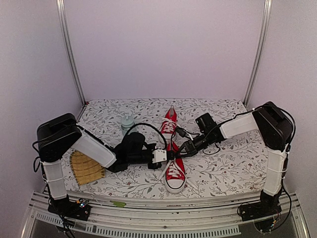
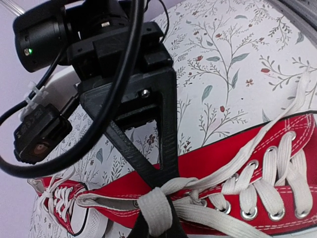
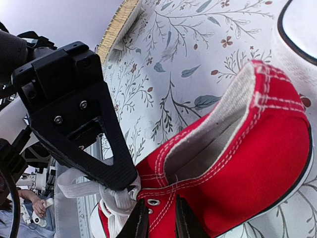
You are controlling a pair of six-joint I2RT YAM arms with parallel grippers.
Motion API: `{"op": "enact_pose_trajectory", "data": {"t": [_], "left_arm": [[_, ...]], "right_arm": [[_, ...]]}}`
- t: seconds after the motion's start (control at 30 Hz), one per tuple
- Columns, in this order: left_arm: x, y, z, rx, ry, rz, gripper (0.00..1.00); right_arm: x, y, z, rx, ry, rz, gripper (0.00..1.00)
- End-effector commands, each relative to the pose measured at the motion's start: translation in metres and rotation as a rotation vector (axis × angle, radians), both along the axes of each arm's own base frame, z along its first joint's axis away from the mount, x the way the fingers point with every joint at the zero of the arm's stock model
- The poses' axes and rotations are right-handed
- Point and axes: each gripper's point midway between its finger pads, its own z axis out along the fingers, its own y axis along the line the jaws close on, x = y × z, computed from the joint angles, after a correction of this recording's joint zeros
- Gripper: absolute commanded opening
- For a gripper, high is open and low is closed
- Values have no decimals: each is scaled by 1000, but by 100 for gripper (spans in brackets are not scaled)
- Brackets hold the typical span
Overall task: Tie the shoes
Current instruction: Cross the half-tied shoelace with the shoelace loop.
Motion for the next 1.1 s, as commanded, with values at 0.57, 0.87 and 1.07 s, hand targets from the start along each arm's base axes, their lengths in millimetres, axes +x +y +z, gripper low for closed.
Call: {"op": "enact_pose_trajectory", "data": {"t": [0.57, 0.87, 1.07], "left_arm": [[3, 3, 2, 1, -46, 38, 0], [0, 10, -4, 33, -36, 45, 7], [2, 16, -8, 56, -17, 69, 14]], "right_arm": [[-42, 17, 37, 175, -7, 192, 23], [-38, 15, 30, 136, -14, 167, 23], [-37, 15, 30, 118, -22, 165, 24]]}}
